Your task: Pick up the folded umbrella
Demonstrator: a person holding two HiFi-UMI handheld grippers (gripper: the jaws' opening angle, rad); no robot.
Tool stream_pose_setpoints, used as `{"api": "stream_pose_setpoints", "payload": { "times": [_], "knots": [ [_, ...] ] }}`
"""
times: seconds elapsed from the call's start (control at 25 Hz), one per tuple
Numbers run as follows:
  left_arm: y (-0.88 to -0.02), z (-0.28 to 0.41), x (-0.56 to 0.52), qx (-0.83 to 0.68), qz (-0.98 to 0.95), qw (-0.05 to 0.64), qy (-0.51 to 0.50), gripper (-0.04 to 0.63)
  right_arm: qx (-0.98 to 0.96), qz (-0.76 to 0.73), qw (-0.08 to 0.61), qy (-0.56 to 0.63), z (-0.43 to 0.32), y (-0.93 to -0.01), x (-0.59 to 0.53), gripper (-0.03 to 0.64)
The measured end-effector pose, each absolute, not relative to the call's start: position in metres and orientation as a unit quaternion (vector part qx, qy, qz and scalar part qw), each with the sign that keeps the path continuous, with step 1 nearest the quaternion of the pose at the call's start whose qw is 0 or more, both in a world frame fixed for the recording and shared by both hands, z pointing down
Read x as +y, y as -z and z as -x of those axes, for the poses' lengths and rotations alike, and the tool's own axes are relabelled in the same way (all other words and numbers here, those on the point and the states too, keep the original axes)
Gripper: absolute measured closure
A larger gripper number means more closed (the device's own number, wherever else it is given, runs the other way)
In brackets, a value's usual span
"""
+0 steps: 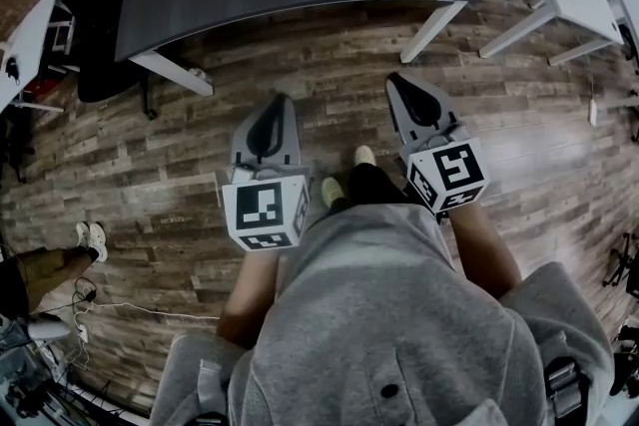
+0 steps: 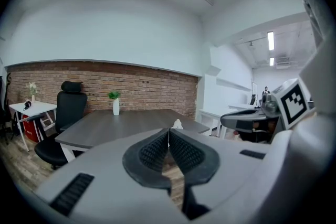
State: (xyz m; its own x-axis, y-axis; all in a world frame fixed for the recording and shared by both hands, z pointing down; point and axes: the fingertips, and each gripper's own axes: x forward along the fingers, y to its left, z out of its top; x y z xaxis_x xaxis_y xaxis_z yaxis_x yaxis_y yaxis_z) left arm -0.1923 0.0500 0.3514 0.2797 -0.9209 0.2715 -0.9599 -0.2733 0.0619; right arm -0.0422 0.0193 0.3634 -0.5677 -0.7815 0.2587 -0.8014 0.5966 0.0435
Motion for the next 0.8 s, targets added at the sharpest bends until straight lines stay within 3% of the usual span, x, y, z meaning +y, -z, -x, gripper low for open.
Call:
{"api": "stream_pose_setpoints", "payload": {
  "times": [0.8],
  "knots": [
    [-0.355, 0.178, -0.005, -0.591, -0.793, 0.105, -0.101, 0.581, -0.879, -0.458, 0.128, -0.035, 0.014, -0.369, -0.040, 0.592]
  ]
}}
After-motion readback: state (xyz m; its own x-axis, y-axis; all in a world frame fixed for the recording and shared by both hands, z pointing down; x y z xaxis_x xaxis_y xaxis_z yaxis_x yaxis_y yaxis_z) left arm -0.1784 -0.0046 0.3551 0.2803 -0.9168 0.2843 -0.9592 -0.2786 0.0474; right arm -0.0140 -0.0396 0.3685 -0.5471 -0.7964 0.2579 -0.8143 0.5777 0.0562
